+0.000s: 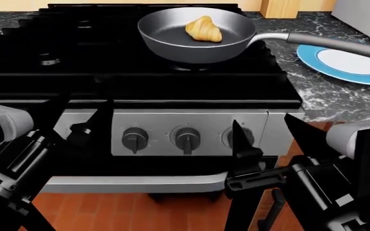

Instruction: Pick the croissant and place it on the pan. Then turn on the stove to warm the croissant.

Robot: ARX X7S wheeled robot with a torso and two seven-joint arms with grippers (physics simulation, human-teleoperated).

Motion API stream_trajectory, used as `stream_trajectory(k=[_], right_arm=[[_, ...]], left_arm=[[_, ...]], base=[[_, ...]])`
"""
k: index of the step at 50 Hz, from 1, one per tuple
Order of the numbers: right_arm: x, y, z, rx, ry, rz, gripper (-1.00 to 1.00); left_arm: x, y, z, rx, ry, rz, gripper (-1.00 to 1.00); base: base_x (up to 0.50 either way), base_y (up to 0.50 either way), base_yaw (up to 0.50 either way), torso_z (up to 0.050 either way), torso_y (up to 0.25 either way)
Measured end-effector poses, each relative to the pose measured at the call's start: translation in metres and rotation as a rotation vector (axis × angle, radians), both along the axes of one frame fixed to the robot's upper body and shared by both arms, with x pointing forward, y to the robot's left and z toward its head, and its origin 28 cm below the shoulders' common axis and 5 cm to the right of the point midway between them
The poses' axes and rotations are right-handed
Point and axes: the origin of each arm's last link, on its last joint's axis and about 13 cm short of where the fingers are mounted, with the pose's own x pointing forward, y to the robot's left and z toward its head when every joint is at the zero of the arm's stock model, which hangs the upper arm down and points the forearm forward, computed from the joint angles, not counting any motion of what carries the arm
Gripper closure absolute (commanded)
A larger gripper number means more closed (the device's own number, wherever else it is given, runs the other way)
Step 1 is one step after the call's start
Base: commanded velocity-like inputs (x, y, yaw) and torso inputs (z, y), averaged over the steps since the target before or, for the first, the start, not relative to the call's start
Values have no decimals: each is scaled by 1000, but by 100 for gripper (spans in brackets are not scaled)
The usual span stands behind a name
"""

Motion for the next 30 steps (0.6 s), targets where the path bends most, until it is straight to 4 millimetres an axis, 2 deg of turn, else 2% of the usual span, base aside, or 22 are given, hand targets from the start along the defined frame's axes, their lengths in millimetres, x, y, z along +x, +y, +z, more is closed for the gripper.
stream_trajectory(k=[30], right_arm=[[2,-2,-5,18,17,-10,-100]], left_arm=[[0,-3,2,-3,-12,-15,-100]], base=[[0,0,0,-50,0]])
